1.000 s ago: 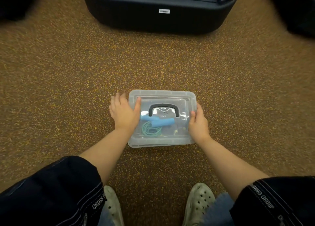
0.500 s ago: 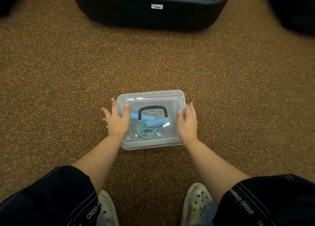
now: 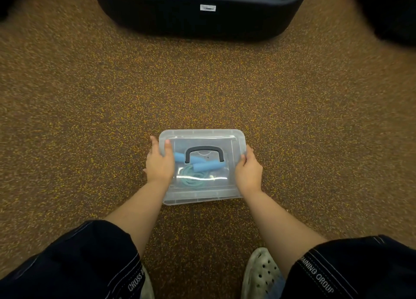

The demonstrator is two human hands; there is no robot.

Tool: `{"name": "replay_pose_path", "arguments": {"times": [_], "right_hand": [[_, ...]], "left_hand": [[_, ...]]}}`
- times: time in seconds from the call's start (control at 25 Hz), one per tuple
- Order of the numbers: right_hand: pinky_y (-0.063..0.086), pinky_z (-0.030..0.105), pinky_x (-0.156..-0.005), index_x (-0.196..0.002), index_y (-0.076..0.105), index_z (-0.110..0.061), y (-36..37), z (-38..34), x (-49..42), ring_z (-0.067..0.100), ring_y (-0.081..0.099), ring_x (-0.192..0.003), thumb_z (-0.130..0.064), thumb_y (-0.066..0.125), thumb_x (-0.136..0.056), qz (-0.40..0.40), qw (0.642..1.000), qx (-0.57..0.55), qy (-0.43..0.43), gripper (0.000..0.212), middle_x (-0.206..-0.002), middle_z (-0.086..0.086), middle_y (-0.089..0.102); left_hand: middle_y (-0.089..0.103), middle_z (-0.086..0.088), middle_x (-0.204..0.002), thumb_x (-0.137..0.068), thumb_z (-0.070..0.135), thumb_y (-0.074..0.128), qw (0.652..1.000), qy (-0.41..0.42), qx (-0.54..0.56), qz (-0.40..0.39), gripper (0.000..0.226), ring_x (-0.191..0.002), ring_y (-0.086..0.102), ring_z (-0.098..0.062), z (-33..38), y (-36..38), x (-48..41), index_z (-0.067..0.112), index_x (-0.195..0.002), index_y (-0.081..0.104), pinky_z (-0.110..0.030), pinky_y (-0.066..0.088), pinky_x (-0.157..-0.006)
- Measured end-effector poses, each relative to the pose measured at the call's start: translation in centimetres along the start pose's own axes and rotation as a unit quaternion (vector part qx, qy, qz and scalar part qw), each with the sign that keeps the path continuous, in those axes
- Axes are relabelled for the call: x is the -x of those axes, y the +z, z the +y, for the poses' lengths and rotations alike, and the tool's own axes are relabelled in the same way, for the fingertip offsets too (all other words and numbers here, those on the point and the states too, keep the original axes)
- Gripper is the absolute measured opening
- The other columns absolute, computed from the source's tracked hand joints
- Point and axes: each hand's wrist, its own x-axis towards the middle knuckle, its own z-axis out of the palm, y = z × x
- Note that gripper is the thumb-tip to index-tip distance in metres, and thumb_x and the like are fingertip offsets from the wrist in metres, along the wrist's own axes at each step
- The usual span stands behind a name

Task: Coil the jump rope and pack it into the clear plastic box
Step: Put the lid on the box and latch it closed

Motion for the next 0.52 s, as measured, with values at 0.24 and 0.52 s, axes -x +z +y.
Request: {"name": "replay_pose_path", "arguments": {"times": [0.24, 0.52], "right_hand": [[0.044, 0.036, -0.08, -0.131, 0.037, -0.011, -0.1, -0.6, -0.5, 0.033, 0.057, -0.101, -0.008, 0.034, -0.096, -0.027, 0.998, -0.005, 0.062, 0.036, -0.117, 0.017, 0.06], [0.038, 0.041, -0.097, -0.143, 0.022, -0.015, -0.9, 0.0, -2.0, 0.034, 0.049, -0.117, -0.038, 0.027, -0.101, -0.082, 0.991, -0.061, 0.084, 0.048, -0.139, 0.017, 0.047]], "left_hand": [[0.046, -0.026, -0.138, -0.092, 0.063, 0.015, 0.986, -0.153, 0.016, 0.059, 0.081, -0.125, 0.046, -0.04, 0.8, 0.1, 0.4, -0.001, -0.137, 0.035, -0.045, 0.038, -0.098], [0.055, -0.022, -0.126, -0.089, 0.068, 0.014, 0.987, -0.132, -0.062, 0.071, 0.081, -0.114, 0.054, -0.038, 0.4, -0.1, 0.5, 0.004, -0.128, 0.043, -0.044, 0.041, -0.089]]}}
